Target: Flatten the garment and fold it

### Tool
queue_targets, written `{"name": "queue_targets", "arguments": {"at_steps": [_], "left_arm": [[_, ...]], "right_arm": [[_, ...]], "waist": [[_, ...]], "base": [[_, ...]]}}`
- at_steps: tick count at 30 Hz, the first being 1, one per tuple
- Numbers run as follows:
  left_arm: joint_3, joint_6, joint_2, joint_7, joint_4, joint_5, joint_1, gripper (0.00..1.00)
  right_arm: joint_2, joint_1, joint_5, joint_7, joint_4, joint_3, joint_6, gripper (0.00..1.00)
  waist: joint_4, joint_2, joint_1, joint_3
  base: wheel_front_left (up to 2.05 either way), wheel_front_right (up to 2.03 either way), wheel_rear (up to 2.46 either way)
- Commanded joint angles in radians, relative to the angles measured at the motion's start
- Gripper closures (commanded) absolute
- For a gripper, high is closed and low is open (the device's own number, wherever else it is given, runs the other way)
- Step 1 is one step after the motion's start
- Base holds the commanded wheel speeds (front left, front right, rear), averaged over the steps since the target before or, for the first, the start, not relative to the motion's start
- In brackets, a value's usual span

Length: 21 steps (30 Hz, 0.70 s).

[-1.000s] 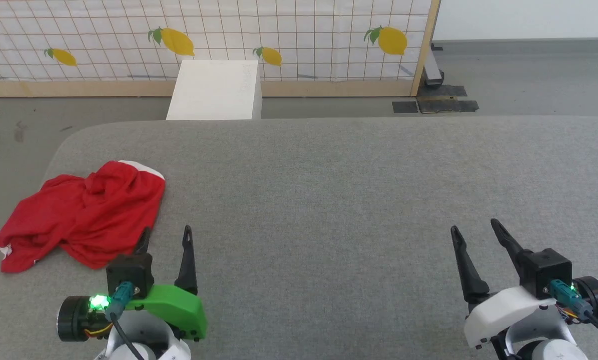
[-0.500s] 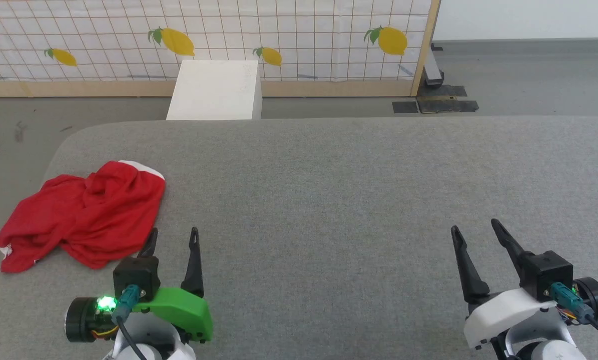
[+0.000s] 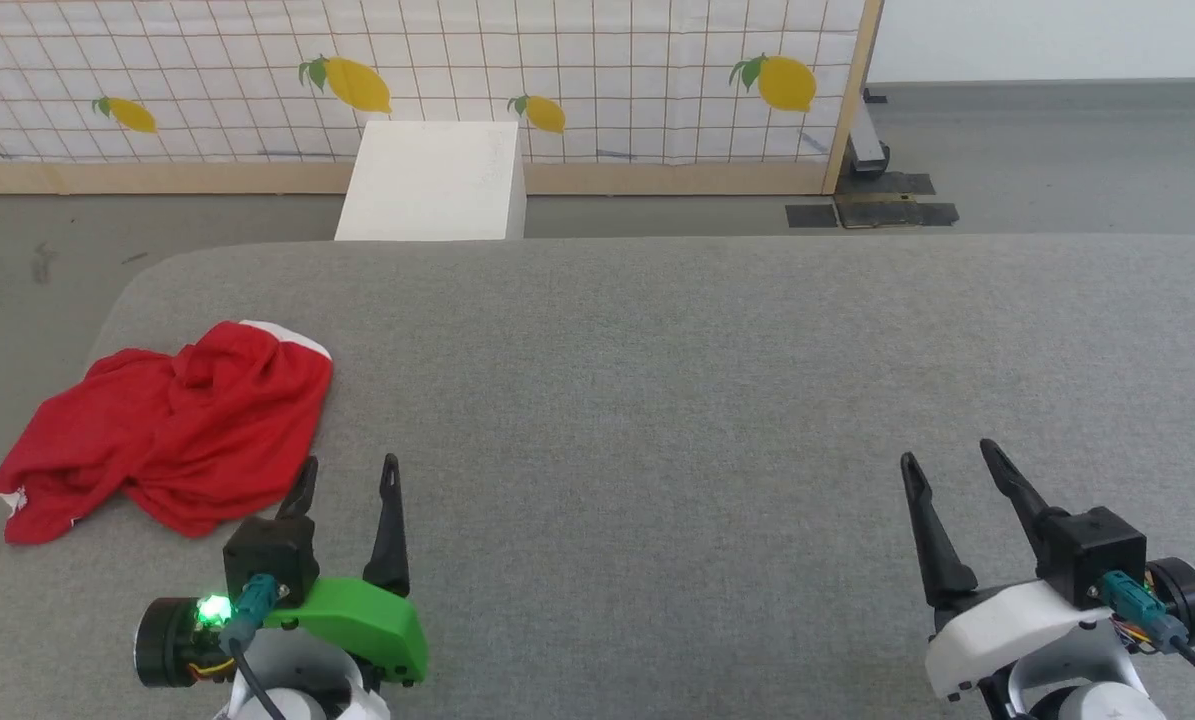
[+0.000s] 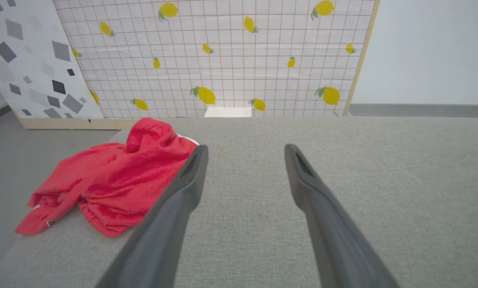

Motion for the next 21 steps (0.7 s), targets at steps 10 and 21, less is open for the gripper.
{"name": "queue_targets", "arguments": {"at_steps": [10, 21], "left_arm": [[-0.004, 0.011, 0.000, -0.029, 0.019, -0.027, -0.016, 0.00], [-0.010, 0.016, -0.001, -0.052, 0.037, -0.042, -0.019, 0.00]], "right_arm": [[0.001, -0.011, 0.013, -0.031, 0.013, 0.005, -0.001, 0.00], [0.002, -0.013, 0.020, -0.053, 0.018, 0.006, -0.001, 0.00]], "waist": [[0.006, 0.0000, 0.0000, 0.000], [0.004, 0.0000, 0.0000, -0.002]], "base": [[0.00, 0.00, 0.00], [0.00, 0.00, 0.00]]}}
